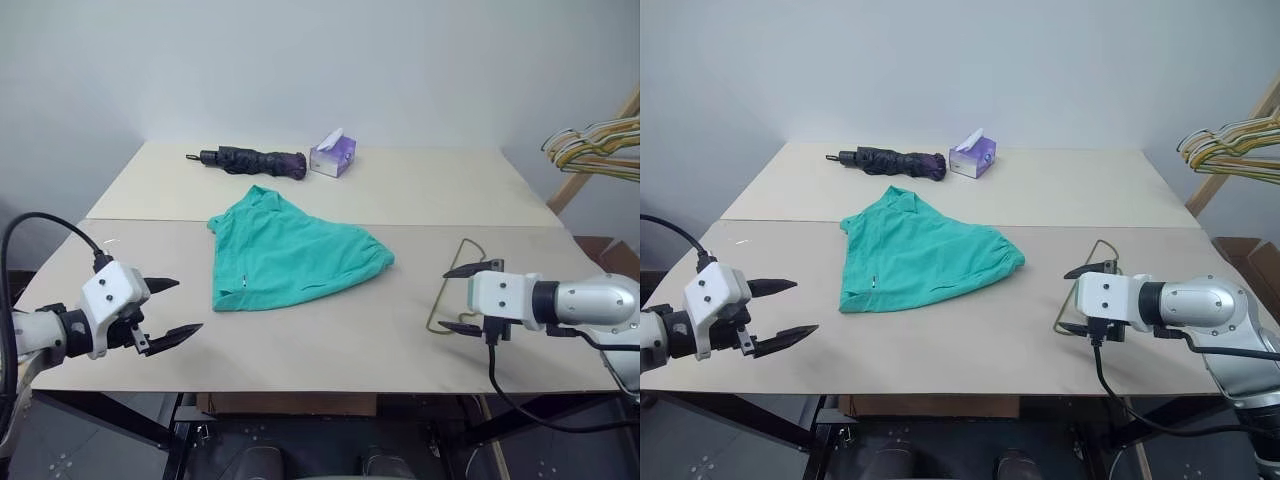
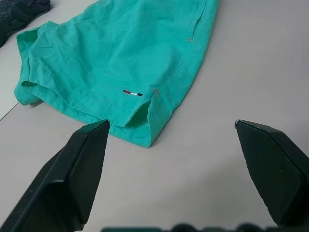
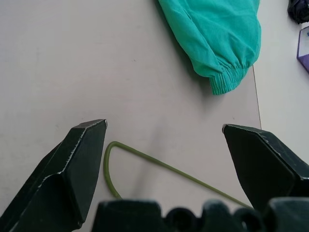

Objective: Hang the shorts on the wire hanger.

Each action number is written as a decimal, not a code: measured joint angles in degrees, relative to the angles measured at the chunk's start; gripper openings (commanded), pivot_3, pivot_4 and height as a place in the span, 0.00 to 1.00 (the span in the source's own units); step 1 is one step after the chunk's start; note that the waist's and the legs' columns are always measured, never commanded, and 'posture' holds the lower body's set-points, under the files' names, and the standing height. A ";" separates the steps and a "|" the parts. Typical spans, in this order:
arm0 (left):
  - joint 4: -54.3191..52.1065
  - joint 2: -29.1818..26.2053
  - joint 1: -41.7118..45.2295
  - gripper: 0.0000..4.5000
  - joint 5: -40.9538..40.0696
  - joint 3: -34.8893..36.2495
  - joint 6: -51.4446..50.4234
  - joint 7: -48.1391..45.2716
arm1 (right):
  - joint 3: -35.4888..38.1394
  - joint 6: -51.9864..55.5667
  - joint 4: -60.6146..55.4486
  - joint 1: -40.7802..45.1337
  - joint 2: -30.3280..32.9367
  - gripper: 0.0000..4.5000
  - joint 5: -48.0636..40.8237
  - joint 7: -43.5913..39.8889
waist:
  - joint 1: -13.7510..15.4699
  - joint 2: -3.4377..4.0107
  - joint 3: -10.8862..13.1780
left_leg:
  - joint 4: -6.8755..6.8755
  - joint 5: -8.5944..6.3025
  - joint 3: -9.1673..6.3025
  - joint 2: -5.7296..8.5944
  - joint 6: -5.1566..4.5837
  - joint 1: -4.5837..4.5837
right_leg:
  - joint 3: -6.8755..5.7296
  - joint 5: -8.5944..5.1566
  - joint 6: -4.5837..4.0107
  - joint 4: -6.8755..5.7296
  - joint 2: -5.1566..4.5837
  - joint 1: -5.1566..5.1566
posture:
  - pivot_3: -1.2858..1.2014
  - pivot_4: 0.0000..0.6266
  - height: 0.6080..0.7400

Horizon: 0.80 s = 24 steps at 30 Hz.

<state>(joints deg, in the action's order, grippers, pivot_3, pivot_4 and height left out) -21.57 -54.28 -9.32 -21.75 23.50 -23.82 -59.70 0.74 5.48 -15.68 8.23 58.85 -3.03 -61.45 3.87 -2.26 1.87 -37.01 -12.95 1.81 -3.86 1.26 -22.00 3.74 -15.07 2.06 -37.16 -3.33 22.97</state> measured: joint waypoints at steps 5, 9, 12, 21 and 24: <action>0.00 -0.03 0.57 1.00 -0.96 -0.01 -0.44 0.01 | -0.25 -0.04 0.00 0.01 -0.09 0.99 0.06 0.22 | 0.05 0.00 0.00 | 0.00 0.00 0.00 0.00 0.00 0.00 | 0.00 0.00 0.00 0.00 0.00 0.00 | 0.59 0.00 1.00; 0.01 0.01 1.57 1.00 -1.13 -0.01 -0.43 0.33 | -0.38 -0.10 0.01 0.04 -0.17 0.99 0.12 0.27 | 0.05 0.00 0.00 | 0.00 0.00 0.00 0.00 0.00 0.00 | 0.00 0.00 0.00 0.00 0.00 0.00 | 0.59 0.00 1.00; 0.08 0.01 1.59 1.00 -1.09 -0.01 -0.27 0.34 | -0.44 -0.13 0.10 0.05 -0.21 0.99 0.21 0.28 | 0.02 0.00 0.00 | 0.00 0.00 0.00 0.00 0.00 0.00 | 0.00 0.00 0.00 0.00 0.00 0.00 | 0.59 0.00 1.00; 2.03 0.01 2.83 1.00 0.38 -1.82 0.44 1.22 | -0.44 -0.23 0.16 0.07 -0.34 0.99 0.54 0.29 | 0.04 0.00 0.00 | 0.00 0.00 0.01 0.00 0.00 0.00 | 0.00 0.00 0.00 0.00 0.00 -0.01 | 0.58 0.00 1.00; 3.48 0.01 3.92 1.00 1.35 -3.16 1.55 1.21 | -0.46 -0.22 0.33 0.16 -0.64 0.99 0.54 0.29 | 0.01 0.00 0.00 | 0.00 0.00 0.01 0.00 0.00 0.00 | 0.00 0.00 -0.01 0.00 0.00 0.00 | 0.58 0.00 1.00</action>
<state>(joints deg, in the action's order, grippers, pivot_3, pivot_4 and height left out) -18.09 -54.27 -5.41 -20.40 20.34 -22.26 -58.49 0.29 5.26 -15.36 8.39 58.20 -2.48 -61.16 3.88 -2.26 1.87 -37.01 -12.94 1.82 -3.85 1.26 -22.01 3.74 -15.06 2.05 -37.16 -3.32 22.97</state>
